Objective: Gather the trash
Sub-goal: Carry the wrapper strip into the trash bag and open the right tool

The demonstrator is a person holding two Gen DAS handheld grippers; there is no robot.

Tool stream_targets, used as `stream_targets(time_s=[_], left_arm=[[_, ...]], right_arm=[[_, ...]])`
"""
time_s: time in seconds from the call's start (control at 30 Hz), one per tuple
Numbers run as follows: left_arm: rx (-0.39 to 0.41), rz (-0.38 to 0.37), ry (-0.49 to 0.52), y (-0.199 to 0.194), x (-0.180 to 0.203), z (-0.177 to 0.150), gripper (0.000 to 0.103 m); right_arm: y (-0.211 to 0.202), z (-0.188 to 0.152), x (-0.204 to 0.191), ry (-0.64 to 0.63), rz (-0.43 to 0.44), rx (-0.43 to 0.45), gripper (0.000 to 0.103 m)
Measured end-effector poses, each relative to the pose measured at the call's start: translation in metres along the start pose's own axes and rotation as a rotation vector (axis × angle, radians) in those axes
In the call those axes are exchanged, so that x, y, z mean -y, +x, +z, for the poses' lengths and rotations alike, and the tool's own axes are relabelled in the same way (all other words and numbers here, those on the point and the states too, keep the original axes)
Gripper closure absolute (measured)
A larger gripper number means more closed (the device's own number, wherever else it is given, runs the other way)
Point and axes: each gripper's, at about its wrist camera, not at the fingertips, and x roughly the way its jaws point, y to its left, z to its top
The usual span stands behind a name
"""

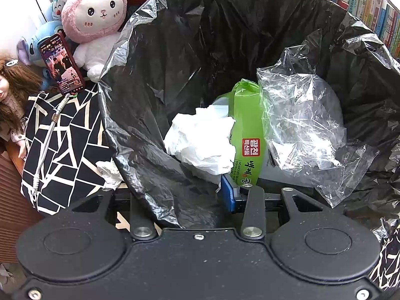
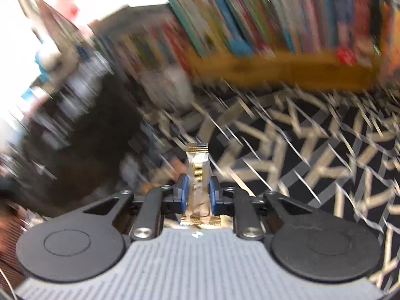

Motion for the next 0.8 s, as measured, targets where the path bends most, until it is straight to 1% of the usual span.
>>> stream_targets(time_s=[0.13,0.2,0.27,0.33,0.43,0.53,0.67,0.7,0.73,0.8], left_arm=[[-0.002,-0.006,-0.004,0.001,-0.002,0.001,0.064],[-0.003,-0.009,-0.005,0.001,-0.002,0.001,0.064],[-0.002,-0.01,-0.005,0.001,-0.002,0.001,0.064],[-0.002,-0.011,-0.007,0.001,-0.002,0.001,0.064],[-0.002,-0.012,-0.007,0.001,-0.002,0.001,0.064],[-0.001,-0.012,-0.007,0.001,-0.002,0.001,0.064],[-0.001,-0.013,-0.007,0.001,-0.002,0.001,0.064],[-0.001,-0.013,-0.006,0.001,-0.002,0.001,0.064],[-0.002,-0.013,-0.006,0.001,-0.002,0.001,0.064],[-0.001,-0.014,-0.006,0.001,-0.002,0.001,0.064]], right_arm=[[-0.026,0.037,-0.038,-0.05,0.15,0.118,0.08],[-0.034,0.051,-0.059,-0.084,0.222,0.157,0.08],[-0.036,0.061,-0.081,-0.121,0.291,0.173,0.079],[-0.033,0.067,-0.102,-0.164,0.334,0.175,0.079],[-0.021,0.068,-0.131,-0.218,0.362,0.158,0.079],[-0.002,0.07,-0.149,-0.244,0.382,0.125,0.079],[0.017,0.065,-0.165,-0.274,0.37,0.082,0.075],[0.015,0.058,-0.17,-0.278,0.365,0.075,0.074],[0.017,0.056,-0.17,-0.28,0.36,0.066,0.072],[0.021,0.053,-0.17,-0.276,0.354,0.051,0.053]])
